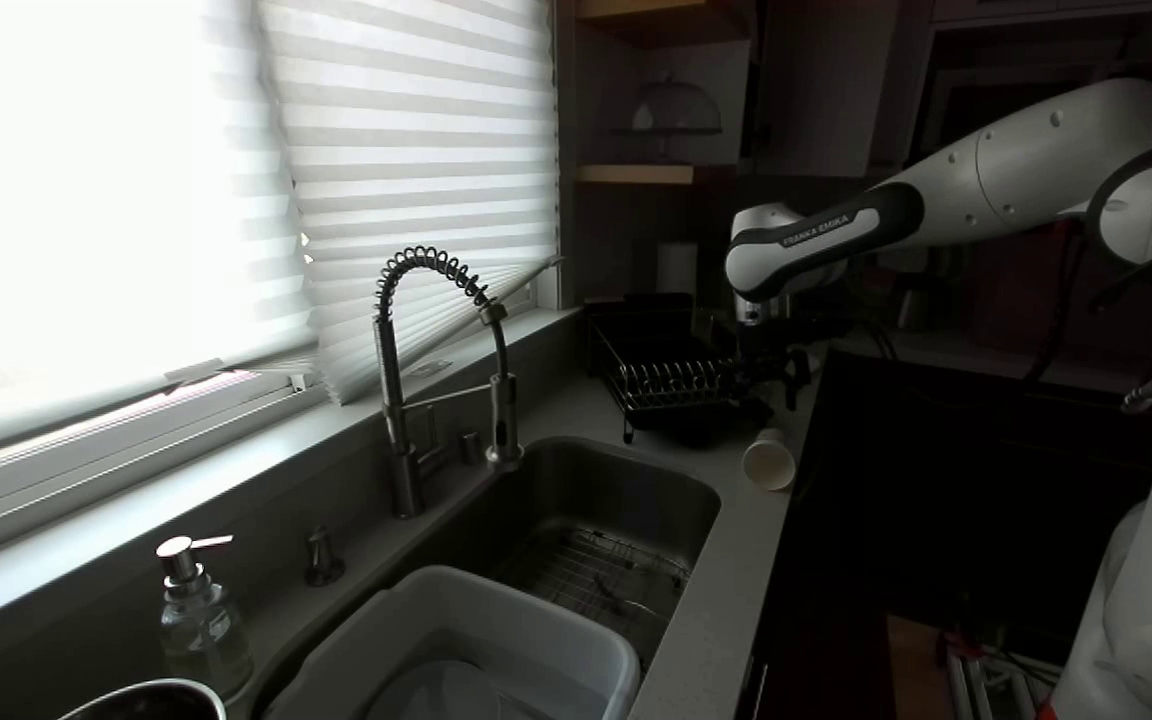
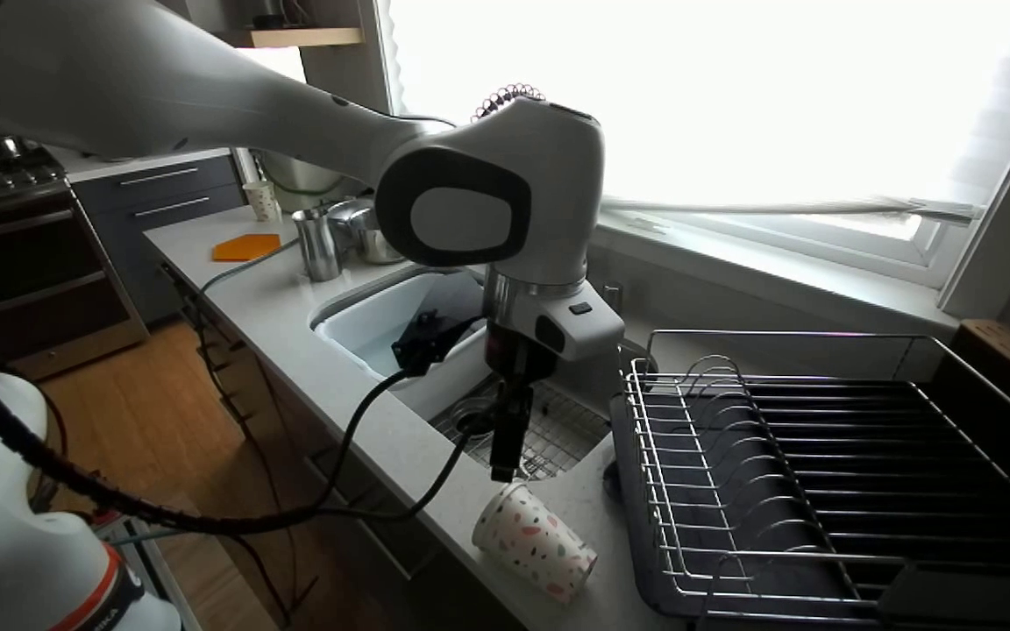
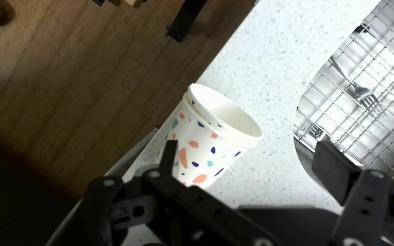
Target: Place the coffee cup upright
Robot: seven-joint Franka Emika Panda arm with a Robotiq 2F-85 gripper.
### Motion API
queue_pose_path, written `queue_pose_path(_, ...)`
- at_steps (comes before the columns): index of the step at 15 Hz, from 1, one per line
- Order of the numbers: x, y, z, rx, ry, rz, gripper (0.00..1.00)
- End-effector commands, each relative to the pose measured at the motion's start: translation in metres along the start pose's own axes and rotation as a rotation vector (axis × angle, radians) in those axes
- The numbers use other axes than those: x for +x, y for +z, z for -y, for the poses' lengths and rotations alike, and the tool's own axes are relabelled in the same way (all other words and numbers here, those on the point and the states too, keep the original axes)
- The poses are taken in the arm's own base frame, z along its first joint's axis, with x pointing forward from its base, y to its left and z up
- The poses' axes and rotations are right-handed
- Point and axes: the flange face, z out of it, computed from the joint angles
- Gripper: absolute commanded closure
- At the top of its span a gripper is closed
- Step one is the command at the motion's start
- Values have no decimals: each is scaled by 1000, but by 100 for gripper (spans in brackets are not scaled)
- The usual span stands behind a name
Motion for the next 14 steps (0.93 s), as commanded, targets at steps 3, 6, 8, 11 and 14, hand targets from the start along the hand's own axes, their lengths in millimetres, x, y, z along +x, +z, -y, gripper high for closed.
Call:
queue_pose_path(3, -3, 4, 1, 17, -24, 30, 0)
queue_pose_path(6, -11, 13, 4, 16, -108, 45, 0)
queue_pose_path(8, -14, 18, 4, -12, -165, 44, 0)
queue_pose_path(11, -19, 24, 6, -27, -241, 33, 0)
queue_pose_path(14, -25, 28, 6, -37, -330, 29, 0)
